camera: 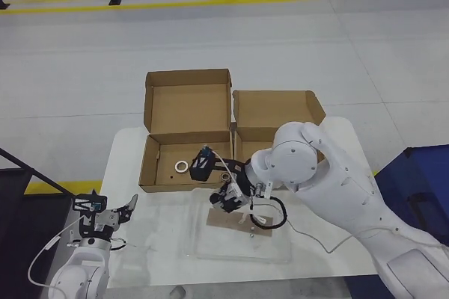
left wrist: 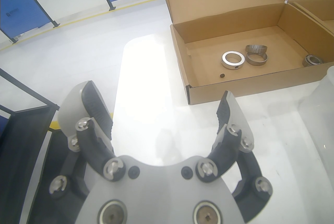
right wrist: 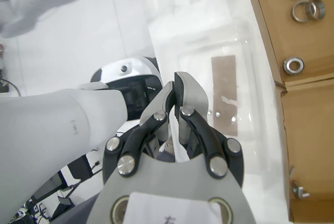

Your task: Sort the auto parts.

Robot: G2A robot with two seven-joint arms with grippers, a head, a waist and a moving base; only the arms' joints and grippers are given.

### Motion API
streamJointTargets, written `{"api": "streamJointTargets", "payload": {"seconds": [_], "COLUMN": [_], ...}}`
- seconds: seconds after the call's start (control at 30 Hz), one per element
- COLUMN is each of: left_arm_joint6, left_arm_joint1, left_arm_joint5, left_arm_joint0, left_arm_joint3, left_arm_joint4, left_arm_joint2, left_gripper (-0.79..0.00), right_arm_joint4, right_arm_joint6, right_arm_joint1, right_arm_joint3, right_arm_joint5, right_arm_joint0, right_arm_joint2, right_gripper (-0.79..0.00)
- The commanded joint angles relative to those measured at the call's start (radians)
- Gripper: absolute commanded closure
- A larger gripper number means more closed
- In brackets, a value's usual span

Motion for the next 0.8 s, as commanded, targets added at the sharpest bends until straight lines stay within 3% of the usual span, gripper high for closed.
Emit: {"api": "streamJointTargets", "payload": {"seconds": [0.0, 0.17, 0.4, 0.57, 0.77], "left_arm_joint6": [0.000, 0.000, 0.000, 0.000, 0.000], "left_arm_joint1": [0.000, 0.000, 0.000, 0.000, 0.000], "left_arm_joint5": [0.000, 0.000, 0.000, 0.000, 0.000], "left_arm_joint0": [0.000, 0.000, 0.000, 0.000, 0.000], "left_arm_joint3": [0.000, 0.000, 0.000, 0.000, 0.000], "left_arm_joint4": [0.000, 0.000, 0.000, 0.000, 0.000], "left_arm_joint2": [0.000, 0.000, 0.000, 0.000, 0.000], "left_gripper": [-0.785, -0.785, -0.785, -0.785, -0.785], "right_arm_joint4": [0.032, 0.136, 0.136, -0.022, -0.086], "right_arm_joint6": [0.000, 0.000, 0.000, -0.009, 0.000], "right_arm_joint1": [0.033, 0.105, 0.105, 0.088, 0.069], "right_arm_joint3": [0.033, 0.098, 0.098, 0.112, 0.181], "right_arm_joint5": [0.017, 0.063, 0.063, 0.107, 0.096], "right_arm_joint0": [0.047, 0.198, 0.198, 0.172, 0.173], "right_arm_joint2": [-0.097, -0.322, -0.322, -0.392, -0.466], "right_gripper": [0.000, 0.000, 0.000, 0.000, 0.000]}}
